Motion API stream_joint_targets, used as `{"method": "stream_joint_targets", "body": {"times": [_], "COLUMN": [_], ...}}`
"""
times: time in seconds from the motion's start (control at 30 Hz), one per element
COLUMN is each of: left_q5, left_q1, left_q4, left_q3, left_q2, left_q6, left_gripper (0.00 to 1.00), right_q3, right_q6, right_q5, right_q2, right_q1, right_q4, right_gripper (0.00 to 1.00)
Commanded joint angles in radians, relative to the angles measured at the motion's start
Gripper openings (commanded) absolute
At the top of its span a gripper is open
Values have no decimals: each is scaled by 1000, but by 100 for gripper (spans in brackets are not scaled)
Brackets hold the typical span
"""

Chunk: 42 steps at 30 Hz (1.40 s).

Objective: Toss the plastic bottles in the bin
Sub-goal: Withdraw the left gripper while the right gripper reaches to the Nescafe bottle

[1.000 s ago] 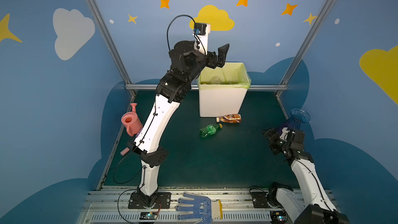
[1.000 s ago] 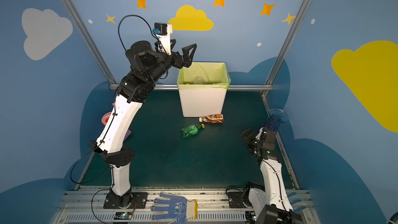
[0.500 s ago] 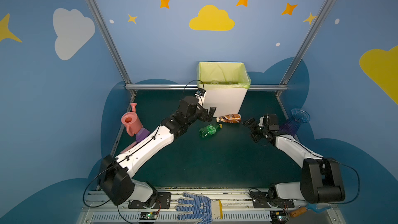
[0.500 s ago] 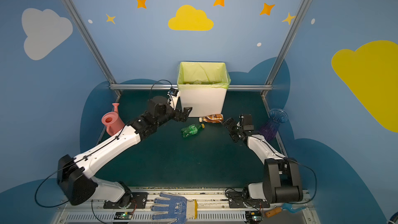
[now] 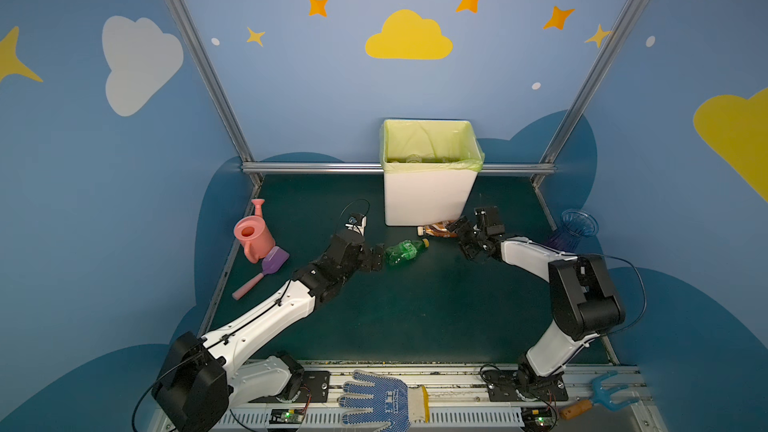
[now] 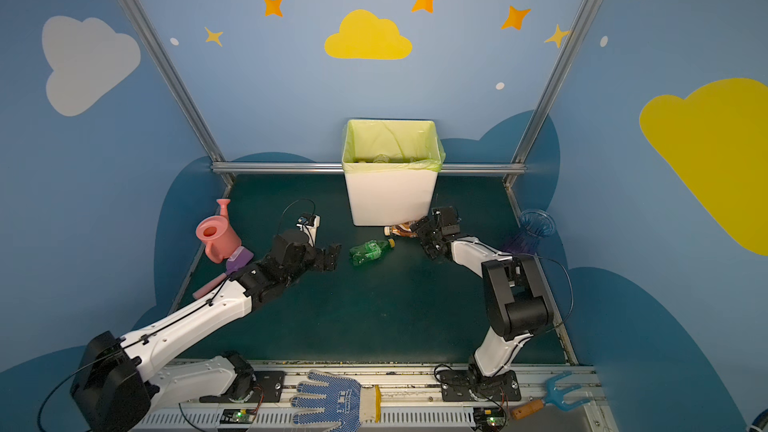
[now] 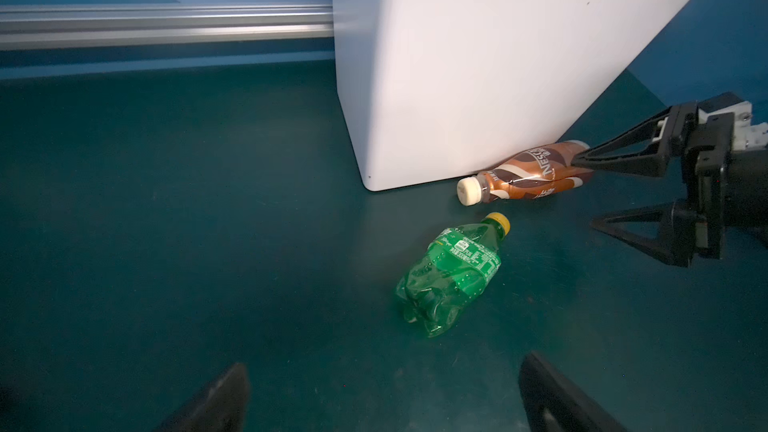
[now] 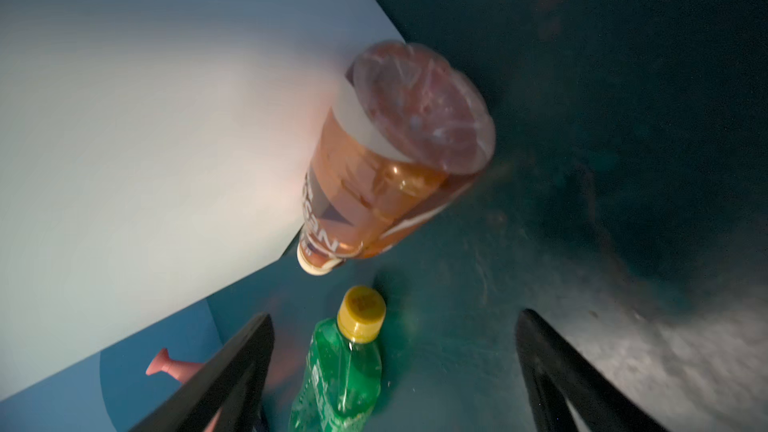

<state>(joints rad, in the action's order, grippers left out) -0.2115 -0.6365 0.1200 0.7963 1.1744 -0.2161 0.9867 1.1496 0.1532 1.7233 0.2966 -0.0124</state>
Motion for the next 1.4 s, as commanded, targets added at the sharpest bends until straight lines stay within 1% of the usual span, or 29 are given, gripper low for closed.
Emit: {"method": "stream_joint_targets", "body": {"times": [0.0,0.13,0.23,0.43,0.6,0.67,0.7,0.8,0.97,1.1,1.2,1.37], "left_q5": [-25,-18,-20,-22,-15,-10,-8,-6,4,11,8,-2], "left_q1": [5,6,7,12,18,18,18,19,18,19,19,21], "left_q4": [11,25,32,37,40,43,44,40,36,41,48,53], "left_q3": [4,15,21,16,14,15,15,15,21,23,21,17], "left_q2": [-19,-4,2,-1,7,7,8,12,24,28,23,13], "left_q6": [-24,-15,-8,-2,-6,-6,-6,-8,-12,-13,-12,-9], "left_gripper": [100,100,100,100,100,100,100,100,100,100,100,100], "right_q3": [51,101,147,168,182,181,183,182,188,208,206,180], "right_q6": [24,30,33,38,34,17,7,-10,-25,-20,-20,-25], "right_q5": [-77,-105,-132,-162,-201,-212,-211,-216,-187,-179,-197,-208], "right_q2": [37,88,118,150,159,153,152,150,170,189,189,182], "right_q1": [7,16,27,31,24,12,5,-15,-27,-24,-28,-64], "right_q4": [-8,20,99,155,229,246,253,284,289,293,305,330], "right_gripper": [88,87,86,84,77,72,71,74,79,80,81,82]}}
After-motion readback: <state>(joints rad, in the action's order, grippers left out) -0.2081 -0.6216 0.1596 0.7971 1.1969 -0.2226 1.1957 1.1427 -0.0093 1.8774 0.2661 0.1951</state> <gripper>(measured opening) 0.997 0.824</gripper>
